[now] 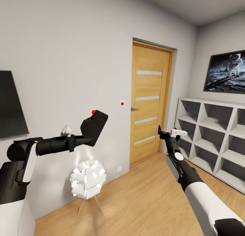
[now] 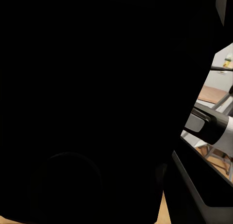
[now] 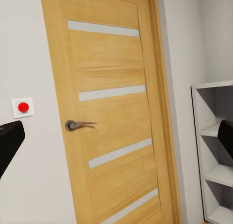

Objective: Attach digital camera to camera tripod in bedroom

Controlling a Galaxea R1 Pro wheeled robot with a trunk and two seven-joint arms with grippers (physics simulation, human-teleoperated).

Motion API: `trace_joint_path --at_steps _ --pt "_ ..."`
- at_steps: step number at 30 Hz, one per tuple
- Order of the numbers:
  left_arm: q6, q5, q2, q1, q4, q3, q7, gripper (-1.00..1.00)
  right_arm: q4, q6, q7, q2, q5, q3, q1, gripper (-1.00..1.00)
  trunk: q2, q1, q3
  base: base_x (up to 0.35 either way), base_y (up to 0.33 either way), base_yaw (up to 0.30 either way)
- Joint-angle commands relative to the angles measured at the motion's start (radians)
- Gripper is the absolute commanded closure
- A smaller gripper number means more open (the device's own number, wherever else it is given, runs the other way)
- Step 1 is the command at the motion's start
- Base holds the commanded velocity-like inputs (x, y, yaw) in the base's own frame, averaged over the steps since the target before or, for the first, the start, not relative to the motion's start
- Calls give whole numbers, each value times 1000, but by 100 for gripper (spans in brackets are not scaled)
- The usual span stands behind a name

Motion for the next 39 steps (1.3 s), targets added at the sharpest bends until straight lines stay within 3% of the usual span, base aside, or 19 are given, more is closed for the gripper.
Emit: trace_joint_path --at_steps 1,39 --pt "6 1 0 -1 0 0 -4 100 0 -5 -7 -2 -10 8 -1 -100 6 -4 2 0 0 0" --pt "6 1 0 -1 0 0 -5 100 0 -5 -7 -2 -10 8 -1 -100 272 -149 121 0 0 0"
